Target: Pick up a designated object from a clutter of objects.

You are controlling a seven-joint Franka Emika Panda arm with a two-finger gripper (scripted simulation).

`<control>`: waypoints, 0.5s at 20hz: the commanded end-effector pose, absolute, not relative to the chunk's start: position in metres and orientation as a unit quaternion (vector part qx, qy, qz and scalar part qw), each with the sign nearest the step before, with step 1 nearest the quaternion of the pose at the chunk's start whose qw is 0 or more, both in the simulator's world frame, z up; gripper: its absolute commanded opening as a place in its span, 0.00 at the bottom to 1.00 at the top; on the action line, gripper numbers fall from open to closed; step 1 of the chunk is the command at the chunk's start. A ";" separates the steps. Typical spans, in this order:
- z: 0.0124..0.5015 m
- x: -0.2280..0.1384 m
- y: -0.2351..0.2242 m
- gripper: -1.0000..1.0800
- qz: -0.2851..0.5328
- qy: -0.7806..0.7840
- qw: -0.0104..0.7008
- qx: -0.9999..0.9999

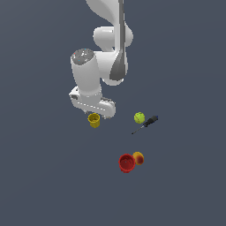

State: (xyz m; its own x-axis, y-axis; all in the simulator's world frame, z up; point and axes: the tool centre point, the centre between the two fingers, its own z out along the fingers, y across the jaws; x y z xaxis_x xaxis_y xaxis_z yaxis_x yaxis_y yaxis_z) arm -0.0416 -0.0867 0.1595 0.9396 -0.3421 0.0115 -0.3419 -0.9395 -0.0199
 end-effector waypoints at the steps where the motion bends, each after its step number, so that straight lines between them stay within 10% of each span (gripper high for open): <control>1: 0.140 -0.054 -0.094 0.96 -0.006 0.195 0.007 -0.981; 10: 0.102 -0.084 -0.109 0.96 -0.001 0.240 0.001 -0.971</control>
State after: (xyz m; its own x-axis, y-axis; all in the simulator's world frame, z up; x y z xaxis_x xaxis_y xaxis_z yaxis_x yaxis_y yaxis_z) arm -0.0805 -0.1074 0.1061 0.8896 -0.4567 0.0006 -0.4567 -0.8896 -0.0037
